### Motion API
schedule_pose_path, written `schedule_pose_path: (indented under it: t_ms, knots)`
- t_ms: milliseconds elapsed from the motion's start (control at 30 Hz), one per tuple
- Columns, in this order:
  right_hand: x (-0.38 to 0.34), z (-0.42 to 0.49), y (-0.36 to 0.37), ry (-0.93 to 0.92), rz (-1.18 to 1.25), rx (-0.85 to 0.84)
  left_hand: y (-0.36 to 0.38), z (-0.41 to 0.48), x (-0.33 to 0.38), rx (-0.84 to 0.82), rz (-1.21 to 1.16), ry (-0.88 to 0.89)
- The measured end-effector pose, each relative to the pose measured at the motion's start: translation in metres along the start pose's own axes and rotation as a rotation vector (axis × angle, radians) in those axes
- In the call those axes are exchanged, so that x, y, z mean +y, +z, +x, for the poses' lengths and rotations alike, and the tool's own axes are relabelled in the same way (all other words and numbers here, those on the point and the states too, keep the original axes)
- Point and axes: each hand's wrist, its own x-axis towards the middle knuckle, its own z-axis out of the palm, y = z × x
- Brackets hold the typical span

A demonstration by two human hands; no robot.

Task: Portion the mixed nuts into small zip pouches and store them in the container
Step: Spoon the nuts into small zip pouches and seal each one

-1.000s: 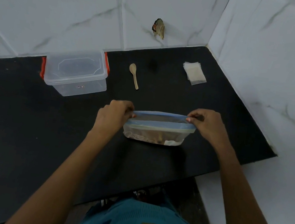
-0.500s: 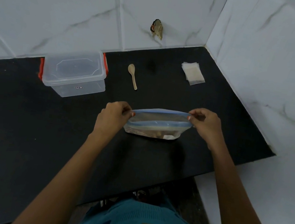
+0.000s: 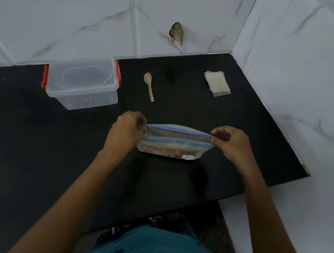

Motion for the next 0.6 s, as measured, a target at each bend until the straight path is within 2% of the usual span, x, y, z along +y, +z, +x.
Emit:
schedule_pose_path:
  t_ms: [167,333,467,600]
  knots:
    - [-0.003,0.003,0.005,-0.062,-0.02,-0.049,0.005,0.003,0.004,-0.105,0.022,0.108]
    - [0.0,0.007,0.003,-0.045,0.087,-0.125,0.0,0.017,-0.003,-0.253,-0.092,0.131]
    - [0.006,0.014,0.005,0.089,0.25,-0.226,0.0,0.019,-0.008,-0.324,-0.453,-0.058]
    - [0.015,0.022,0.015,0.342,0.65,-0.289,0.005,0.022,-0.013,-0.385,-0.671,-0.226]
